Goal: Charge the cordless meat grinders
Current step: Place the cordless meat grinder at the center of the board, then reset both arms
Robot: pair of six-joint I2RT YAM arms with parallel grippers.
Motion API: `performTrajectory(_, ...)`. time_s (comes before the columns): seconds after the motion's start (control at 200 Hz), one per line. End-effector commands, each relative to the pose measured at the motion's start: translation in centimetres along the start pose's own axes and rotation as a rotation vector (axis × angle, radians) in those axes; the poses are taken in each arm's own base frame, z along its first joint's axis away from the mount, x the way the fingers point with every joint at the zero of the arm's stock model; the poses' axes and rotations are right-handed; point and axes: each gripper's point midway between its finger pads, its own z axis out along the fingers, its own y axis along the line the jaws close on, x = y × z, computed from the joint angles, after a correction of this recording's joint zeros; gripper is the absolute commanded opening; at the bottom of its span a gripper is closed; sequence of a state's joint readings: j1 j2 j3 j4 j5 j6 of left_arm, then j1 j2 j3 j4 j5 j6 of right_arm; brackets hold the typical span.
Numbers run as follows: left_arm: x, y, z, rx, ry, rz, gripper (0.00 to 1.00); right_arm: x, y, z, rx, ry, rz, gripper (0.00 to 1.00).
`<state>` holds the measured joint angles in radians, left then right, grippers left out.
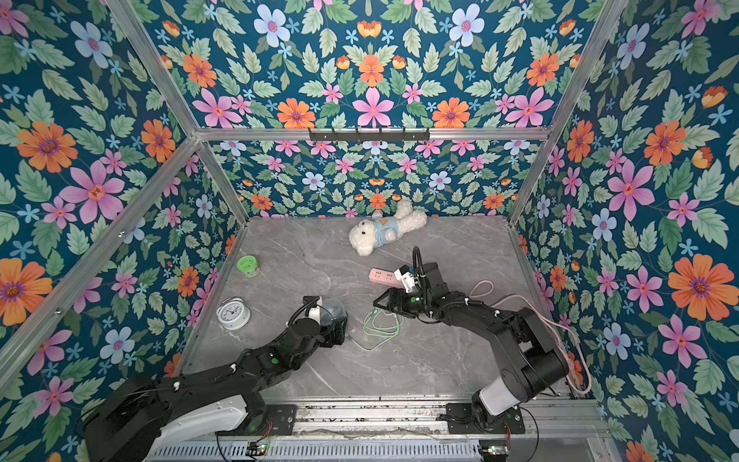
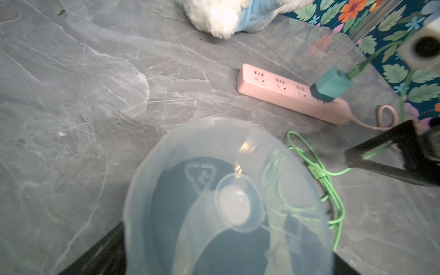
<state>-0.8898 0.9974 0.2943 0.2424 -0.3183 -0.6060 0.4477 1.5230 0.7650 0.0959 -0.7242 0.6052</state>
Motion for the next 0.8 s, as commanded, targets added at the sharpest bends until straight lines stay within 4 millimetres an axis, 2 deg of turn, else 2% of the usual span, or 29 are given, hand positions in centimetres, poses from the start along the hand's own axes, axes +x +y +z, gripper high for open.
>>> performTrajectory(0.0, -0.1, 0.4, -1.6, 0.005, 0.026, -0.003, 0.99, 0.8, -2.6, -1.2, 0.160, 0.014, -0.015, 0.99)
performTrajectory(0.105, -1.8, 1.6, -3.4, -0.044, -0.019, -0.019, 0.99, 0.3, -3.2, -2.6, 0.208, -0.018, -0.019, 0.99)
performTrajectory(0.25, -3.4, 3.5, -4.6, -0.179, -0.032, 0.009, 0.99, -0.8, -3.4, -5.1, 0.244, -0.078, -0.026, 0.99)
performTrajectory(0.34, -5.7, 4.5, -5.0, -0.280, -0.070, 0.018, 0.99, -1.5, -3.8, -7.0, 0.311, -0.120, -0.043, 0.99)
performTrajectory(0.455, -9.4, 5.4, -4.1, -0.298, -0.112, 0.024, 0.99, -2.9, -5.5, -10.1, 0.404, -0.230, -0.051, 0.99)
performTrajectory(0.56, -12.8, 8.1, -2.8, -0.342, -0.167, 0.004, 0.99, -4.2, -7.6, -13.3, 0.560, -0.327, -0.096, 0.99)
performTrajectory(0.65, -15.1, 10.9, -1.9, -0.451, -0.187, 0.034, 0.99, -5.2, -9.0, -15.6, 0.655, -0.409, -0.125, 0.99)
performTrajectory(0.795, -16.4, 16.5, -0.9, -0.608, -0.202, 0.002, 0.99, -6.3, -12.3, -18.8, 0.761, -0.540, -0.128, 0.99)
